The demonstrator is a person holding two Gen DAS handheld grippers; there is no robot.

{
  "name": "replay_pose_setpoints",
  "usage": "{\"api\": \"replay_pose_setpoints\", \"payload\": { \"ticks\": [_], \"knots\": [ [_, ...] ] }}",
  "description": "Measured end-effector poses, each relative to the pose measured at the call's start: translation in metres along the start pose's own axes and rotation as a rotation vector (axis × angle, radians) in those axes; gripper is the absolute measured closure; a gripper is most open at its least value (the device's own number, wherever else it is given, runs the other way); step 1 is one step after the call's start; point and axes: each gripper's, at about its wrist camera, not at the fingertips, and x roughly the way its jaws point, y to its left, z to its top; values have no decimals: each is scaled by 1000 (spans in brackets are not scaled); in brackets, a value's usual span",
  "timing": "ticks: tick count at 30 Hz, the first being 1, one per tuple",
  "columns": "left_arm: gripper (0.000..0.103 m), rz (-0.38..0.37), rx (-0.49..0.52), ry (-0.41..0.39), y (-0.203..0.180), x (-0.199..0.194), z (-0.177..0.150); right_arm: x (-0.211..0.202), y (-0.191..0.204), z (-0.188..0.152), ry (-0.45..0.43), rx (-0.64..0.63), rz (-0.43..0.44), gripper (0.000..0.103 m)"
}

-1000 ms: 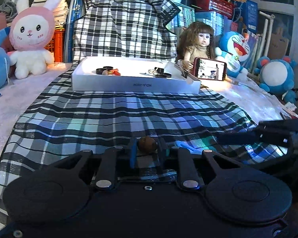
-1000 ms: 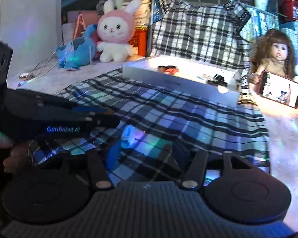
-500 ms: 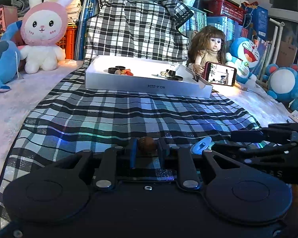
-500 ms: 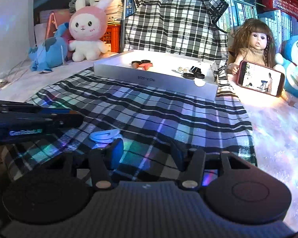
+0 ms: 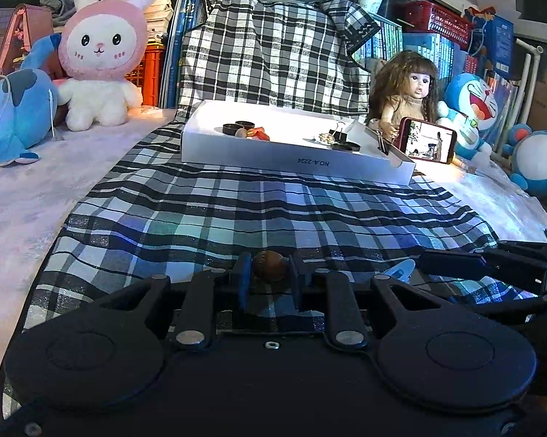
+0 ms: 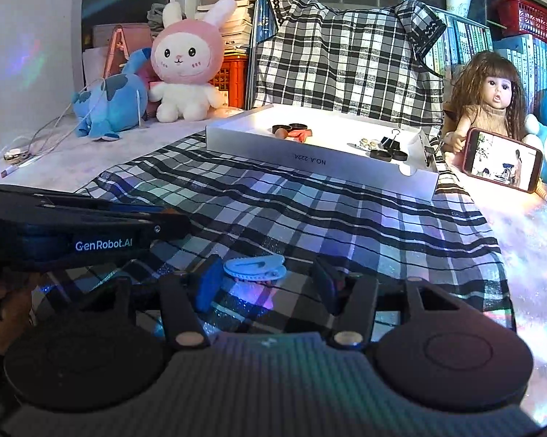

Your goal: Organize rigid objects

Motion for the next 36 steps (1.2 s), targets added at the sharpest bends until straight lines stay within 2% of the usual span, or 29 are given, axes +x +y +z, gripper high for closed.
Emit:
{"api": "replay_pose_setpoints", "payload": {
  "ticks": [3, 4, 14, 27, 36],
  "knots": [
    [82, 2, -4, 1, 0, 2, 2, 2, 3, -2, -1, -2, -3, 54],
    [82, 2, -7, 1, 0, 2, 2, 2, 4, -3, -5, -9, -11, 58],
    [82, 2, -28, 7, -3, 13, 14, 3, -4, 7, -30, 28, -34, 59],
    [82, -13, 0, -8, -13, 35, 45, 23, -38, 33, -40, 143, -104, 59],
    [82, -8, -23, -5, -10, 61, 74, 40, -59, 55, -48, 182, -144, 59]
  ]
}}
